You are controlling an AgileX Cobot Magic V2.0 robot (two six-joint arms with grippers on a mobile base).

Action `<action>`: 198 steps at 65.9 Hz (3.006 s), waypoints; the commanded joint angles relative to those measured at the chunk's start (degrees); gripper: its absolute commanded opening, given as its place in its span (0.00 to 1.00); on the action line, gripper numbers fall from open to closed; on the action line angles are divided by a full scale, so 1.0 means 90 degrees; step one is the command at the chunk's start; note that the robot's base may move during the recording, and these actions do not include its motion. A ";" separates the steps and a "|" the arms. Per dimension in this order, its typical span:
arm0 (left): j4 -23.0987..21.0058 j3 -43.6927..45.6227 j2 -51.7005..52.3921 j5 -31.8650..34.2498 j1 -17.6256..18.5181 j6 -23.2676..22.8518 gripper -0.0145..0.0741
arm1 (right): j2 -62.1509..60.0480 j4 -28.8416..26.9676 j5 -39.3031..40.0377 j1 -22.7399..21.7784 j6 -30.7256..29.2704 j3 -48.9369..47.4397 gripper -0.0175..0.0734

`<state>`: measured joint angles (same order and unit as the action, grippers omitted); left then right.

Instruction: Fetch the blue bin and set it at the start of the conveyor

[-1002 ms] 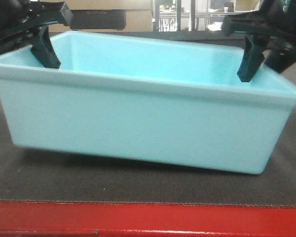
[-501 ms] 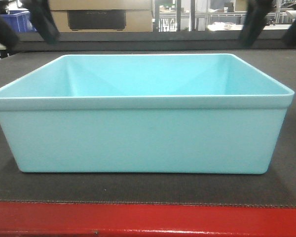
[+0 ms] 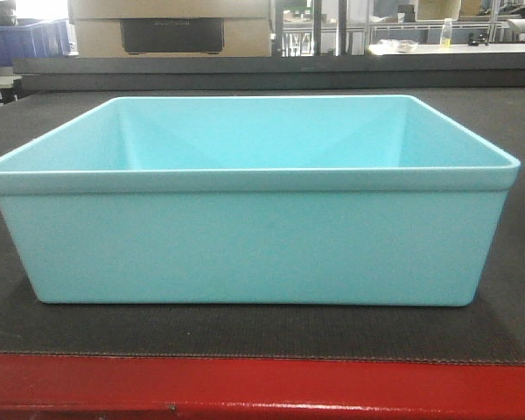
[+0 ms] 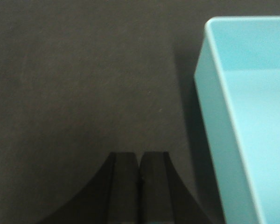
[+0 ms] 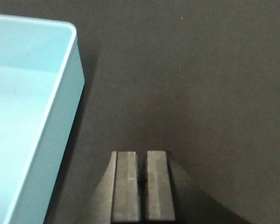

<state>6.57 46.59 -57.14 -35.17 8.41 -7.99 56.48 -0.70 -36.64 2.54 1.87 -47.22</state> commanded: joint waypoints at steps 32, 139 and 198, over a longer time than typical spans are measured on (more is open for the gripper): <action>0.0034 -0.2263 0.3910 0.1230 -0.0075 0.0005 0.04 | -0.3971 0.0382 0.1661 -0.0034 -0.0030 0.2489 0.02; -0.0414 -0.5177 0.6348 0.4040 -0.1168 0.0219 0.04 | -0.4724 0.0393 0.1982 -0.0034 -0.0030 0.2489 0.02; -0.0414 -0.5177 0.6348 0.4078 -0.1168 0.0219 0.04 | -0.4724 0.0393 0.1982 -0.0034 -0.0030 0.2489 0.02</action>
<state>2.94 -0.05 -0.34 0.32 -1.93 -6.03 14.29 2.03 -20.22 2.43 1.87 -24.94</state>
